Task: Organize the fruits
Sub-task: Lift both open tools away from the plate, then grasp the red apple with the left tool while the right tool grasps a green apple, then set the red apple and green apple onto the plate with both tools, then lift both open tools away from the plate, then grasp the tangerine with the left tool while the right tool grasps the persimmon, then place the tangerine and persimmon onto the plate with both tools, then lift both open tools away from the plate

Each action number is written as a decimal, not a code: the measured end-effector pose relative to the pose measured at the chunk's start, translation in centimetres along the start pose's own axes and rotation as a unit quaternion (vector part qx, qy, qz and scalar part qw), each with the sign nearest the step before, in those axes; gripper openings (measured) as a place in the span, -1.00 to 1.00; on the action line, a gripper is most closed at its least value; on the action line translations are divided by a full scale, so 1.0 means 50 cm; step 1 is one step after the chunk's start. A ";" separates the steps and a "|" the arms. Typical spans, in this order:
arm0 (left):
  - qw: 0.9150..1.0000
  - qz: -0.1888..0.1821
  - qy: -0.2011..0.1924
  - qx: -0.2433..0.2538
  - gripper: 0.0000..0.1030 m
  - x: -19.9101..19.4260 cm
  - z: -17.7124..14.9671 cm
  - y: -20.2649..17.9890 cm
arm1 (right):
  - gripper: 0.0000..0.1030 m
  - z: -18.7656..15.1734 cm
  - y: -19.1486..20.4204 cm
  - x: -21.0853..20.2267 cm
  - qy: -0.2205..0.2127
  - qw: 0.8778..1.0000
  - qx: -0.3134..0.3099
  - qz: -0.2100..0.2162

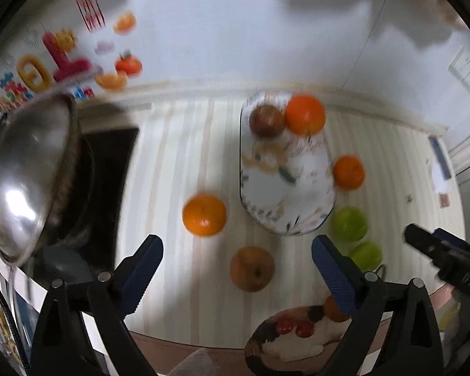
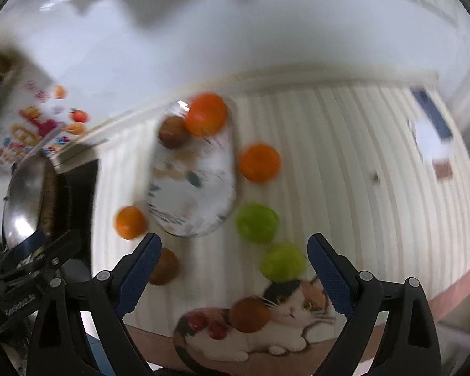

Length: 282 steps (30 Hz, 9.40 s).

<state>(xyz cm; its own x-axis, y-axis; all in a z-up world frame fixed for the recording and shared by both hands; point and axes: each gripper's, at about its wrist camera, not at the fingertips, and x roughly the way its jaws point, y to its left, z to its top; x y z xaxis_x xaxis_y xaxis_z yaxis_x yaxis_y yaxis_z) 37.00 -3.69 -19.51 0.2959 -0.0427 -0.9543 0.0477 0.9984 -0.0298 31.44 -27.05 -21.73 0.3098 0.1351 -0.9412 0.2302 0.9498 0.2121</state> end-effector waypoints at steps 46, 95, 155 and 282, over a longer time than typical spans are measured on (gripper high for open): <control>0.993 -0.027 0.118 0.013 0.19 0.168 -0.059 -0.037 | 0.20 -0.046 -0.056 0.197 0.099 0.995 0.010 0.031; 0.991 -0.019 0.127 -0.024 0.66 0.240 0.248 0.030 | 0.83 0.245 0.109 0.288 0.115 0.990 -0.079 -0.010; 0.992 0.017 0.094 -0.086 0.83 0.135 -0.092 0.148 | 0.17 -0.191 0.003 0.256 0.163 0.986 -0.002 -0.016; 0.992 -0.010 -0.123 -0.002 0.72 -0.195 -0.063 0.029 | 0.81 -0.054 0.151 -0.207 -0.117 0.986 -0.116 -0.020</control>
<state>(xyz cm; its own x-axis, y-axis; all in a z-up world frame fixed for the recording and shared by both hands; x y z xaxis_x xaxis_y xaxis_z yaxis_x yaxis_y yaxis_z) 31.18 -1.73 -11.18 0.5187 -0.0698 -0.8521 0.0519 0.9974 -0.0501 27.47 -20.51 -11.11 0.5153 0.0526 -0.8554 0.0373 0.9958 0.0837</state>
